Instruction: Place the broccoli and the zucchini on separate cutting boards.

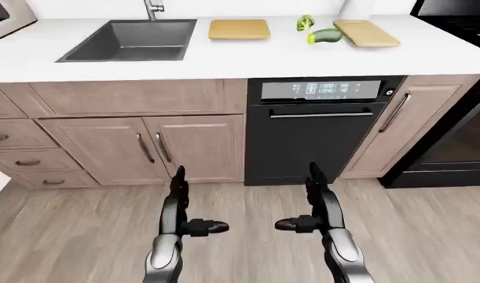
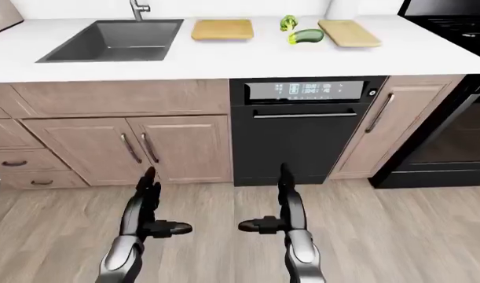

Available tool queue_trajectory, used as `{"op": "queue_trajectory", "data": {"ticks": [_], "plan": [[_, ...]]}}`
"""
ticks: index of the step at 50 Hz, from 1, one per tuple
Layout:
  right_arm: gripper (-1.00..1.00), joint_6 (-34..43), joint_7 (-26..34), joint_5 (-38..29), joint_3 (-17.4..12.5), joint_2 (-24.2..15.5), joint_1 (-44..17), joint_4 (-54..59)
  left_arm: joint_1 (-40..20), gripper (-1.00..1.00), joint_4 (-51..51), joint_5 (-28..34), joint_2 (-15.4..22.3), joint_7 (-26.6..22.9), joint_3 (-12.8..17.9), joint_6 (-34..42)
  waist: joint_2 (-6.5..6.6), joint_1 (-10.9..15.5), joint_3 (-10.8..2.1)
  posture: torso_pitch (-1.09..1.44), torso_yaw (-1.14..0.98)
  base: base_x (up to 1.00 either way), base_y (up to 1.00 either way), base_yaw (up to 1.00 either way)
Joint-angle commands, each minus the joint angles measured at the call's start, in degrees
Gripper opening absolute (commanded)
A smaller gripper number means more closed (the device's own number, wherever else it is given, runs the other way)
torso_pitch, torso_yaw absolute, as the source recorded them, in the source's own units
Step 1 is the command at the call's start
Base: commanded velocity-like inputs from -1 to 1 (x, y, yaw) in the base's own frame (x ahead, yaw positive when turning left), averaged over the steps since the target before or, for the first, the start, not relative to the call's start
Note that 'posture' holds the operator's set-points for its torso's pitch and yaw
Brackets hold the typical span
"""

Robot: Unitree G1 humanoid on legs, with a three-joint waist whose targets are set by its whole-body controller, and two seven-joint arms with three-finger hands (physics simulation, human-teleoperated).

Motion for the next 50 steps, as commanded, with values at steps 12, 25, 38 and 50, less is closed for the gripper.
{"op": "queue_trajectory", "data": {"ticks": [12,25,38,50], "plan": [[1.00,2.9,0.0,-0.4,0.6,-0.1,-1.3,-13.4,-0.5,1.00,-19.0,0.2,0.3,-1.1,-0.3,7.0,-0.26,0.5,-4.51,0.00,0.00,0.00,0.00,0.00],[1.00,22.5,-0.1,-0.4,-1.5,-1.3,-7.1,-32.8,-9.7,1.00,-43.6,-0.9,2.7,-1.3,3.3,33.4,-0.17,0.5,-5.32,0.00,0.00,0.00,0.00,0.00],[1.00,25.0,1.3,-1.8,0.0,-1.2,-9.0,-36.8,-13.9,1.00,-50.1,-1.9,4.4,-0.8,4.8,41.6,0.33,0.4,-4.49,0.00,0.00,0.00,0.02,0.00],[1.00,24.3,1.5,-0.9,-0.5,-1.3,-9.0,-36.4,-14.0,1.00,-50.0,-1.6,4.2,-0.8,4.4,41.1,-1.08,0.2,-2.04,0.00,0.00,0.07,0.09,0.00]]}}
